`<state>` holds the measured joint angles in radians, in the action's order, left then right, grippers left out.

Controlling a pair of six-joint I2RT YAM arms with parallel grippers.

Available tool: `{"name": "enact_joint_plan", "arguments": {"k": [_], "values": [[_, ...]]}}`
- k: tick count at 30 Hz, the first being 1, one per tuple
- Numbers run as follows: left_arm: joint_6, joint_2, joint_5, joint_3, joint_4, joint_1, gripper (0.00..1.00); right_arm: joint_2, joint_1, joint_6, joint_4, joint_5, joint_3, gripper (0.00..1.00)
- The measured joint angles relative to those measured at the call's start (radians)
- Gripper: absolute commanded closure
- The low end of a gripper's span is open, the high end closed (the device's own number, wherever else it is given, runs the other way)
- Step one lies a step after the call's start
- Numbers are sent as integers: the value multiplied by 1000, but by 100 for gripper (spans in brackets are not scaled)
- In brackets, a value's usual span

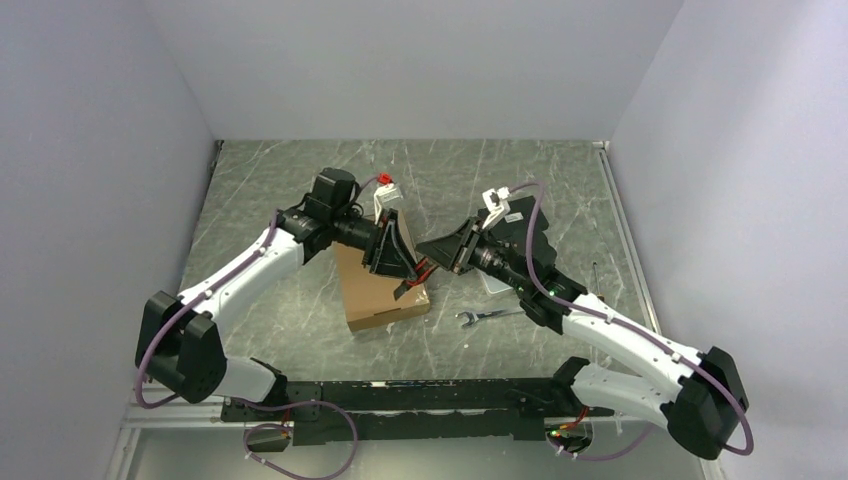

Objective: Unpack the express box

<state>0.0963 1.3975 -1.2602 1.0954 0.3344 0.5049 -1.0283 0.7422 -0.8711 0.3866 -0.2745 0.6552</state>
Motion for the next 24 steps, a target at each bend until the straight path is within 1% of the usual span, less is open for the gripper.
{"name": "enact_joint_plan", "arguments": {"k": [9, 15, 18, 20, 21, 22, 24], "values": [[-17, -82, 201, -38, -18, -3, 42, 126, 0, 115, -362, 228, 47, 100], [18, -188, 352, -107, -54, -3, 45, 185, -2, 195, -528, 370, 92, 100], [57, -262, 416, -155, -58, -3, 42, 193, -3, 234, -578, 411, 104, 100], [97, -343, 457, -210, -56, -4, 39, 194, -3, 259, -601, 432, 110, 100], [119, -395, 481, -242, -51, -4, 32, 194, -3, 270, -609, 440, 113, 100], [139, -447, 502, -268, -37, -4, 27, 193, -3, 283, -615, 449, 115, 100], [184, -550, 566, -301, 6, -4, 22, 186, -3, 306, -622, 459, 120, 100]]}}
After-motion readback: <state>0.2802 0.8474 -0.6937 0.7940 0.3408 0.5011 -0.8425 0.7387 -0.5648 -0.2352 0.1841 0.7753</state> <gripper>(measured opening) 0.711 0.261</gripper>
